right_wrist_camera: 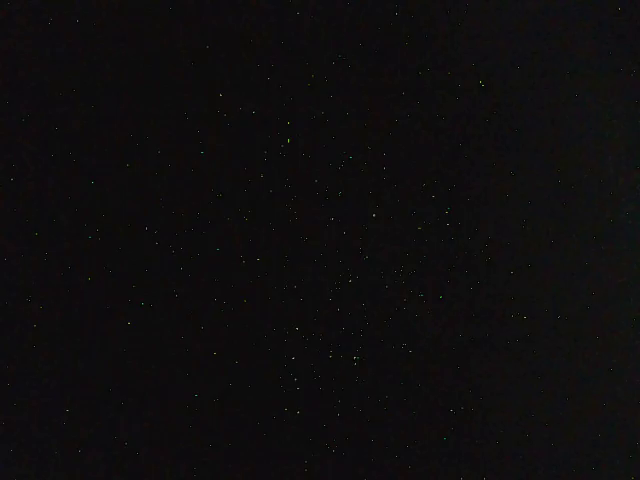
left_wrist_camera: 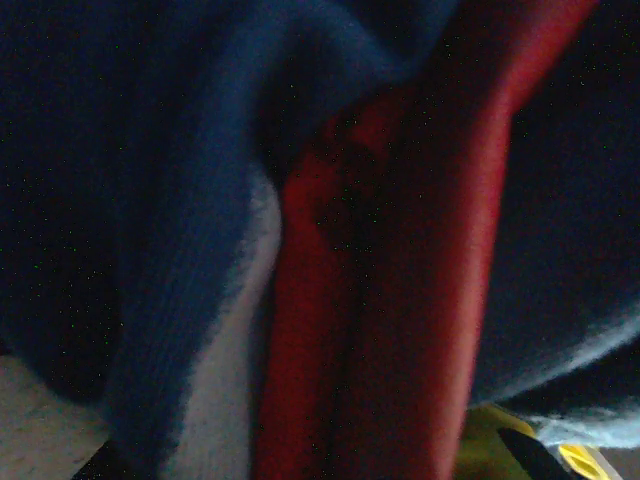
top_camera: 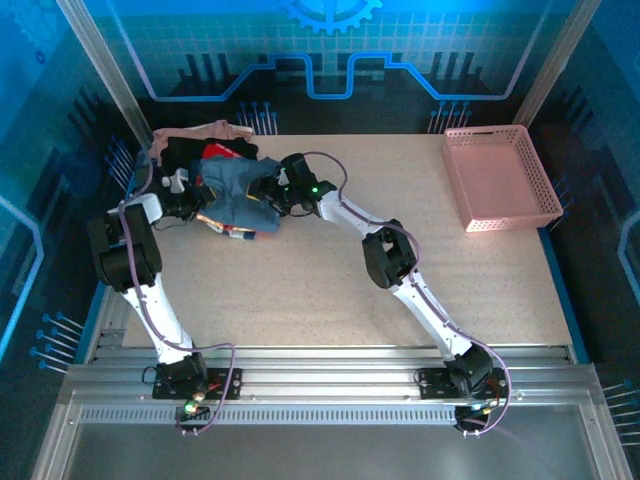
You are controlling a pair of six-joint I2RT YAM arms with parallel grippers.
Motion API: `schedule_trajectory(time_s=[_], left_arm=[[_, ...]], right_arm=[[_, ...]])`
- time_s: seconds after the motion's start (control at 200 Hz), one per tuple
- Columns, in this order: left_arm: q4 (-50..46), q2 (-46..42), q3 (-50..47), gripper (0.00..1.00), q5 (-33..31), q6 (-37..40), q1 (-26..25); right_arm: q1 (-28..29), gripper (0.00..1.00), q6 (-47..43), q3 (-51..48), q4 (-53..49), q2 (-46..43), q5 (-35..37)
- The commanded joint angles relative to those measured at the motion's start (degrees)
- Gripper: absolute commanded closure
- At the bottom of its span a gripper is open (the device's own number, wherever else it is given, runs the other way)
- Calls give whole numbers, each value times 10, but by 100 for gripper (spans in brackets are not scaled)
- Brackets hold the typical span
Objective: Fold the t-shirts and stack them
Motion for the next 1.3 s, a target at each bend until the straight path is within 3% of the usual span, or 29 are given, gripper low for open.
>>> schedule_trajectory(time_s=[0.0, 0.18, 0.27, 0.555, 0.88, 0.975, 1.081, 1.191, 1.246, 1.291], left_arm=[[-11, -35, 43, 100, 66, -10, -35], [2, -33, 84, 100, 87, -38, -40], [-1, -35, 119, 100, 92, -49, -41], [19, -27, 250, 100, 102, -87, -41], [79, 18, 336, 100, 103, -139, -28], [88, 41, 353, 100, 90, -137, -6], [119, 81, 367, 100, 80, -147, 26], [212, 143, 374, 100, 79, -204, 55], [224, 174, 378, 100, 67, -214, 64], [229, 198, 379, 100, 54, -219, 69]], right_arm=[[24, 45, 48, -9, -9, 26, -25], [28, 79, 128, 24, 100, 61, 4], [27, 90, 136, 50, 123, 64, 21], [25, 96, 91, 56, 164, 10, 67], [20, 93, 69, 111, 200, 26, 102], [20, 88, 60, 139, 211, 49, 135], [20, 74, 70, 144, 251, 72, 214], [23, 38, 85, 160, 283, 105, 307], [24, 10, 97, 163, 312, 120, 334], [25, 3, 96, 164, 320, 128, 349]])
